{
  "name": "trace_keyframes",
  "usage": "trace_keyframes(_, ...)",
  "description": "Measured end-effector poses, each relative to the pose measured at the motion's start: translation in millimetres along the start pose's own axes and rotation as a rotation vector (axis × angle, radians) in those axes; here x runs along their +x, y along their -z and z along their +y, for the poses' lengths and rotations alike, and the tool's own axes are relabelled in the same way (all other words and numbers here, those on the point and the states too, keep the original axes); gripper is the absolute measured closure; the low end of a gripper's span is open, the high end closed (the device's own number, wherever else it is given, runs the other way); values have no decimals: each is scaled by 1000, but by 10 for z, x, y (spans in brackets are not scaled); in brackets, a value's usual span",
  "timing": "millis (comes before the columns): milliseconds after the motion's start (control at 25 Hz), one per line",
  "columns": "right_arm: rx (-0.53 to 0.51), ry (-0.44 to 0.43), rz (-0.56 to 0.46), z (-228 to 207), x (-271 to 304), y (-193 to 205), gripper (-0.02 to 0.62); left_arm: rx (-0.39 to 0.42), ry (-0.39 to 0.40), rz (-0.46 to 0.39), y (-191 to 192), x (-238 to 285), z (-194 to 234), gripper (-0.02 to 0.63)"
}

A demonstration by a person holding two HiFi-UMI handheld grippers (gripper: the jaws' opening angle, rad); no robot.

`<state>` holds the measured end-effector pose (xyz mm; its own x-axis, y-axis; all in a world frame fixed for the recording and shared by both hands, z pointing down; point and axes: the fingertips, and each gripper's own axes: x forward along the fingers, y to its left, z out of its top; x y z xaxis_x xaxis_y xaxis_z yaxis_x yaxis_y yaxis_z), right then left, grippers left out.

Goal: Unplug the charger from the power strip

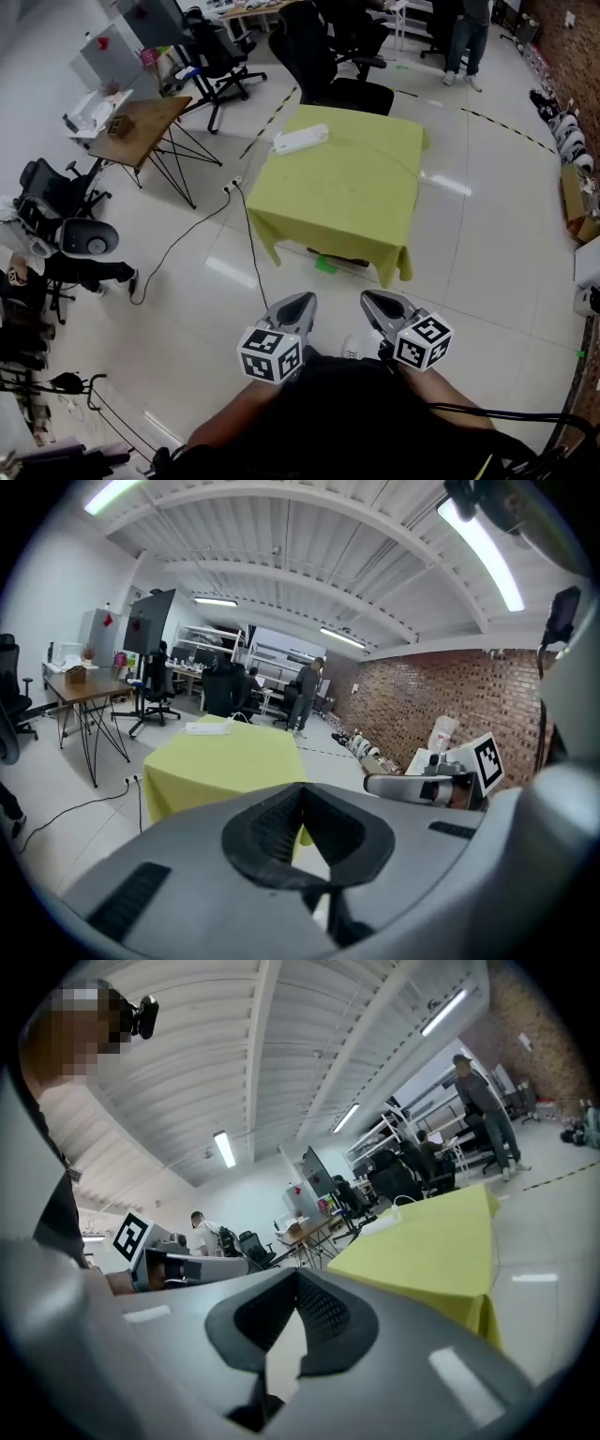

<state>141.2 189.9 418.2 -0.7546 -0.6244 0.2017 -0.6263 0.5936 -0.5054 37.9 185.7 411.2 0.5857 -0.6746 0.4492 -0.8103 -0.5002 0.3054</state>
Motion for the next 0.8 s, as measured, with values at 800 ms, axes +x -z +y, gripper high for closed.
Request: trace_keyframes(800, 86, 136, -74, -1049, 448, -433, 592, 54, 109, 103, -475, 1120, 434, 601)
